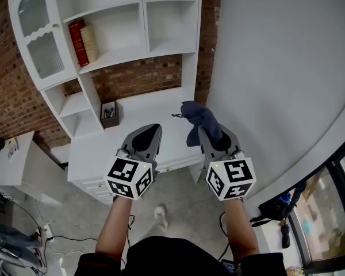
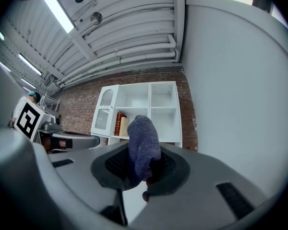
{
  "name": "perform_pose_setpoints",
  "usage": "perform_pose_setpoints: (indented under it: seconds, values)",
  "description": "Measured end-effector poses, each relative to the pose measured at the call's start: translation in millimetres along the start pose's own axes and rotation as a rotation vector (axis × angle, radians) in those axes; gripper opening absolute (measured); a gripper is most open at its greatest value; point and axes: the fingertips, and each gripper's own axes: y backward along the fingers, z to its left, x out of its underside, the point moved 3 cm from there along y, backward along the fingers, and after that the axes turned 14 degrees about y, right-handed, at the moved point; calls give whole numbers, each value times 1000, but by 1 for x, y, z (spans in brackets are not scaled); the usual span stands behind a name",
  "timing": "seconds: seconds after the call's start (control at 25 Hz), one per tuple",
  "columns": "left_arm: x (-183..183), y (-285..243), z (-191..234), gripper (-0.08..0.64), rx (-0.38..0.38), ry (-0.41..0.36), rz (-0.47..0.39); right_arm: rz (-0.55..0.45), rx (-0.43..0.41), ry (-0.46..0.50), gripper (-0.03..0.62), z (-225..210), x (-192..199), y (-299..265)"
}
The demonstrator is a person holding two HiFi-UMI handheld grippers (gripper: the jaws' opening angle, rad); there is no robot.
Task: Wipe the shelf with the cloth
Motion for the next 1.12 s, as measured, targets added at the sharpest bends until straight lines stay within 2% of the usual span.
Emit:
perform_pose_setpoints:
  seconds: [0.48,0.8,1.12]
  values:
    - [0,-42,51,17,3,9,0,10,1,-2,89,-10,15,-65]
    - [-17,-88,94,17,14,16,-26,18,7,-7,89,-25,21,-126]
    - [-30,-124,145,17,25,35,-11,30,20,-10,89,-33,19,-188]
